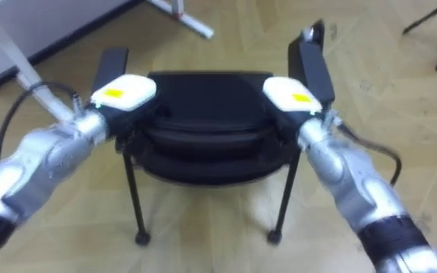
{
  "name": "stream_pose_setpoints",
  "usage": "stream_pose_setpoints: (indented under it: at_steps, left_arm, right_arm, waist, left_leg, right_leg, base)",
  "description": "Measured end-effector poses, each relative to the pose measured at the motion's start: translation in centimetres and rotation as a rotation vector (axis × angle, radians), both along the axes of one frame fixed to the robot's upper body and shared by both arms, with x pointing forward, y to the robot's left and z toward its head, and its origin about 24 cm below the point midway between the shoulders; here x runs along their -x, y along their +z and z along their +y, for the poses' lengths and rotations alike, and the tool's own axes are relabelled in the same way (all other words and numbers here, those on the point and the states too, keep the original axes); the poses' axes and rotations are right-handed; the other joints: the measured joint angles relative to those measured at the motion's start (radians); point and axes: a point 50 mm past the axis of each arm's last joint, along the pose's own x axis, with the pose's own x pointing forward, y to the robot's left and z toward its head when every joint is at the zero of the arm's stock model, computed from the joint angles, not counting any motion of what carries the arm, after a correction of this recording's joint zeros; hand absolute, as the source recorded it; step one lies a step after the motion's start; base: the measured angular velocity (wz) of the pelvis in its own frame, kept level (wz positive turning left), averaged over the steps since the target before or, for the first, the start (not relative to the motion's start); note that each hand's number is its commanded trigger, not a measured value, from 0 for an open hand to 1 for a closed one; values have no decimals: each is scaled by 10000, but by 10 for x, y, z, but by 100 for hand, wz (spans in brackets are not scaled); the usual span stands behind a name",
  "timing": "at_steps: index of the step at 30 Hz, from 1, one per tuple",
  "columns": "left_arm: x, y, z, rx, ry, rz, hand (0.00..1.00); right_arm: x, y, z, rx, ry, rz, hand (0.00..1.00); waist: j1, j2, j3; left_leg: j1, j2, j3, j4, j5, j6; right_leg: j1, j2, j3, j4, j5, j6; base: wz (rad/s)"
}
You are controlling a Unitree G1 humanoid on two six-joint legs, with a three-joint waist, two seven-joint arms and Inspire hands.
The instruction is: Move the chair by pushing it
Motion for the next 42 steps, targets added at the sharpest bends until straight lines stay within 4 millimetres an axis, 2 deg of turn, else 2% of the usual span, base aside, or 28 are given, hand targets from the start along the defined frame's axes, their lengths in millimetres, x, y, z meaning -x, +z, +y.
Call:
stream_pose_setpoints:
  at_steps: [1,2,3,4,6,14,15,16,17,18,24,31,42]
  left_arm:
    - [0,-1,-2,44,-25,21,100]
    - [1,-2,-5,-68,-135,112,100]
    - [3,-4,-6,-205,-230,226,100]
    - [3,-5,-6,-242,-252,290,100]
    - [3,-5,-6,-302,-254,392,100]
    - [3,-6,-6,-351,-264,489,100]
    - [3,-6,-6,-355,-266,498,100]
    - [3,-6,-6,-358,-267,506,100]
    - [3,-6,-6,-364,-269,517,100]
    - [3,-6,-6,-363,-271,518,100]
    - [3,-5,-7,-379,-295,563,100]
    - [2,-4,-7,-337,-301,566,100]
    - [2,-4,-5,-425,-347,671,100]
  right_arm:
    - [1,-2,-2,43,-39,115,10]
    - [2,-5,-5,112,-62,315,9]
    - [2,-7,-6,188,-30,478,5]
    - [2,-8,-6,218,-6,497,0]
    - [2,-7,-6,269,68,406,0]
    - [2,-7,-6,230,149,359,0]
    - [2,-7,-6,233,150,358,61]
    - [2,-7,-6,234,152,357,69]
    - [2,-7,-6,240,160,350,88]
    - [2,-6,-6,259,192,341,100]
    - [0,-1,-9,601,648,596,100]
    - [0,3,-11,996,1037,758,100]
    - [2,5,-9,985,1189,668,100]
  waist:
    - [71,-29,-27]
    - [175,-34,-22]
    - [275,-9,-8]
    - [289,21,-7]
    - [215,138,12]
    - [206,205,53]
    - [204,213,58]
    - [204,216,60]
    - [203,231,69]
    - [200,252,83]
    - [196,341,138]
    - [272,392,150]
    - [510,435,121]
  left_leg:
    - [119,-32,146,55,81,19]
    - [279,-60,186,179,82,23]
    - [461,-116,-36,214,73,35]
    - [503,-131,-172,225,69,34]
    - [527,-256,-165,212,64,37]
    - [608,-270,-93,200,64,38]
    - [604,-270,-89,200,63,38]
    - [602,-270,-88,199,63,38]
    - [598,-272,-87,199,63,38]
    - [595,-276,-87,199,63,38]
    - [533,-281,-96,216,62,40]
    - [404,-291,-103,237,62,40]
    - [278,-316,-269,261,36,86]
  right_leg:
    - [-9,-15,15,35,14,67]
    - [21,25,-73,142,47,132]
    - [142,52,-202,129,101,118]
    - [191,42,-331,116,135,97]
    - [280,-40,-814,110,190,102]
    - [354,-67,-938,106,188,105]
    - [354,-73,-1002,106,188,106]
    - [354,-75,-1038,106,188,106]
    - [354,-78,-1044,106,188,106]
    - [354,-81,-1050,106,188,106]
    - [343,-83,-1065,91,184,110]
    - [337,-81,-1169,-25,172,127]
    - [315,-68,-1315,-17,41,109]
  base:
    - [-21]
    - [-37]
    - [-33]
    - [-27]
    - [-2]
    - [1]
    - [0]
    - [0]
    - [0]
    - [0]
    - [3]
    - [5]
    - [6]
